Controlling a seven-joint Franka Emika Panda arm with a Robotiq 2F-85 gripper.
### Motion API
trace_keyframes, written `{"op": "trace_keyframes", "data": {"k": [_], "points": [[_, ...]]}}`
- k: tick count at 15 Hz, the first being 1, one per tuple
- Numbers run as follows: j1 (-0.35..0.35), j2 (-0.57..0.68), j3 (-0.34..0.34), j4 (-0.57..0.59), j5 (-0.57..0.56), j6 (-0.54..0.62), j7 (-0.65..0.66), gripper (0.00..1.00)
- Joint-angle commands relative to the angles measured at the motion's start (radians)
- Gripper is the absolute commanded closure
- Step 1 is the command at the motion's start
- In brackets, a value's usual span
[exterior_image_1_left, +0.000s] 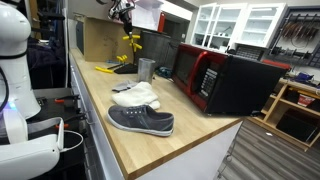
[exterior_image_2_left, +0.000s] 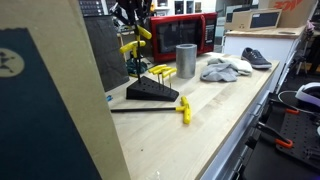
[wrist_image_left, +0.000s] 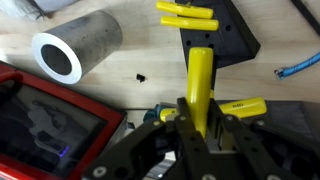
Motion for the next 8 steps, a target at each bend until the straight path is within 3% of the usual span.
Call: {"op": "trace_keyframes", "data": {"k": [1, 8], "points": [[-0.028, -0.097, 0.021, -0.095, 0.02, 0.097, -0.18, 0.94], [-0.082, -0.211, 0.032, -0.201, 0.114, 0.191, -0.628, 0.94]]}}
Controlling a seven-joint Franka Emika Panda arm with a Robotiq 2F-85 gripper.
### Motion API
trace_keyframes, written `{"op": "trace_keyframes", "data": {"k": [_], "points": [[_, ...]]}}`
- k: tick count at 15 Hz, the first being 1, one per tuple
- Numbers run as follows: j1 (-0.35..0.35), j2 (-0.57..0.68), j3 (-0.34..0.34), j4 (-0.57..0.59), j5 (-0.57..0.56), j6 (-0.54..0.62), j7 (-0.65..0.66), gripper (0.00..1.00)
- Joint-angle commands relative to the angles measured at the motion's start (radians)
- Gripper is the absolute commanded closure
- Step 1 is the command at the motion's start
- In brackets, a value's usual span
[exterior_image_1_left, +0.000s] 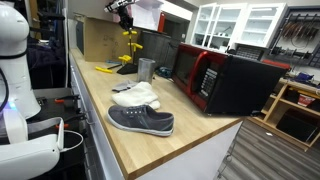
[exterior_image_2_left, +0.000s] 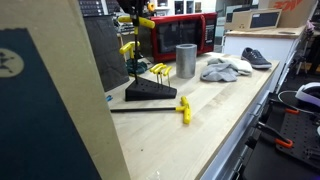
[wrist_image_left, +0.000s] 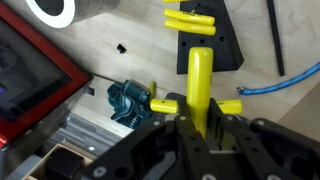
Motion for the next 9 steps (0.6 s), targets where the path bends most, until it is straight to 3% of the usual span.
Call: {"op": "trace_keyframes", "data": {"k": [1, 6, 9], "points": [[-0.049, -0.089, 0.016, -0.078, 0.066, 0.052, -0.249, 0.94], [-0.097, -0.101, 0.008, -0.113, 0.132, 0.091, -0.606, 0.94], [-0.13, -0.078, 0.0, -0.125, 0.117, 0.142, -0.805, 0.94]]}}
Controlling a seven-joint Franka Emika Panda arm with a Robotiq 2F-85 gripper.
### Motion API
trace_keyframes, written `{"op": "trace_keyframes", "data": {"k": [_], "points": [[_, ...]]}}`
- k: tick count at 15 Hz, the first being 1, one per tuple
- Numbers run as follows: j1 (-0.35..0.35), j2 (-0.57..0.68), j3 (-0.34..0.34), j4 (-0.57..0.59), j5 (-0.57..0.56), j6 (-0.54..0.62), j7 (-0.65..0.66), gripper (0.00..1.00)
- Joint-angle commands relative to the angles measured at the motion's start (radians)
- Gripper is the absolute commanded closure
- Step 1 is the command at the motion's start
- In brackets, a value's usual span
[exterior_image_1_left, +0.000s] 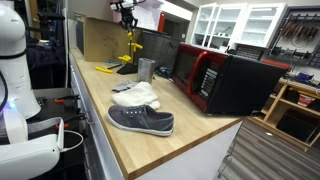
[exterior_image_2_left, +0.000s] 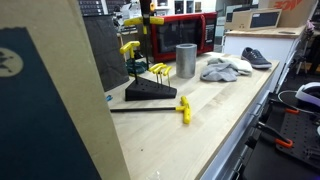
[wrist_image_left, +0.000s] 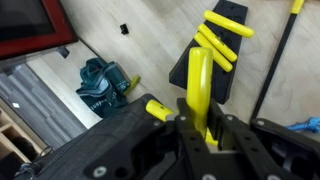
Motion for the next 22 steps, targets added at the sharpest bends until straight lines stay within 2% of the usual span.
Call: {"op": "trace_keyframes", "data": {"k": [1, 5, 9, 14, 17, 22], "points": [[-0.043, 0.0, -0.003, -0.033, -0.014, 0.091, -0.221, 0.94], [-0.079, 0.036, -0.005, -0.033, -0.001, 0.246, -0.431, 0.94], [-0.098, 0.056, 0.013, -0.033, 0.086, 0.344, -0.657, 0.94], [-0.107, -0.013, 0.019, -0.065, 0.199, 0.239, -0.94, 0.94], [-0.102, -0.034, 0.009, -0.052, 0.196, 0.172, -1.028, 0.94], [-0.095, 0.009, 0.007, -0.016, 0.233, 0.238, -1.103, 0.94]]}}
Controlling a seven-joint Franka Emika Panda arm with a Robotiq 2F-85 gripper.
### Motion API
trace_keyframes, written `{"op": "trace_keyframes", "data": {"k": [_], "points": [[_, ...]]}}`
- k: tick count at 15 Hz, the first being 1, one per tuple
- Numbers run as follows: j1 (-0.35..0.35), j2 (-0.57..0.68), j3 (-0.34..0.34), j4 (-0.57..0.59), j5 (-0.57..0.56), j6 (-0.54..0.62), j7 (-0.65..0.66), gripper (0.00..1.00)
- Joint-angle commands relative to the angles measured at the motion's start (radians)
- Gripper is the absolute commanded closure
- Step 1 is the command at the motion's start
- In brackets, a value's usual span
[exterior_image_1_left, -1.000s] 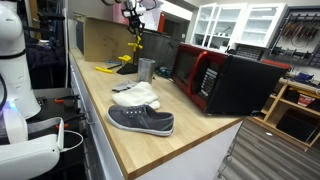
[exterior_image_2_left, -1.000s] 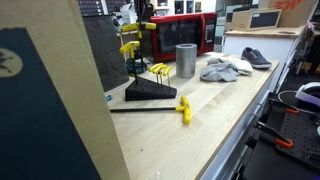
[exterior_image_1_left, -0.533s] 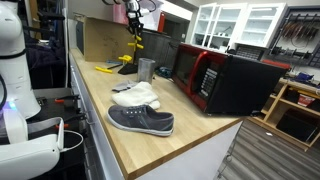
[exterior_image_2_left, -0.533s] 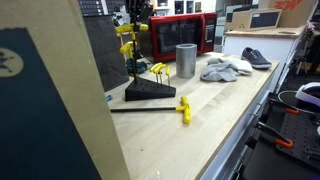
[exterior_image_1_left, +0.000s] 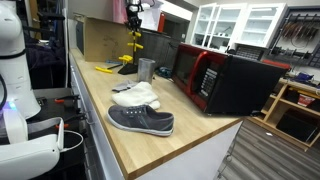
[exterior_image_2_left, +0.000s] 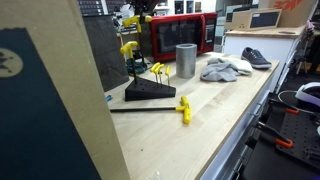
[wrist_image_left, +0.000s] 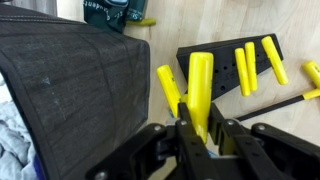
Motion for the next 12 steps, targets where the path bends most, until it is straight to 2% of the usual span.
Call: {"op": "trace_keyframes", "data": {"k": [1, 6, 12], "points": [[-0.003, 0.023, 0.002, 0.021, 0.05, 0.059, -0.09, 0.94], [-0.006, 0.109, 0.011, 0.07, 0.051, 0.071, -0.116, 0.94], [-0.018, 0.183, 0.04, 0.147, 0.071, 0.022, -0.242, 0.94]]}}
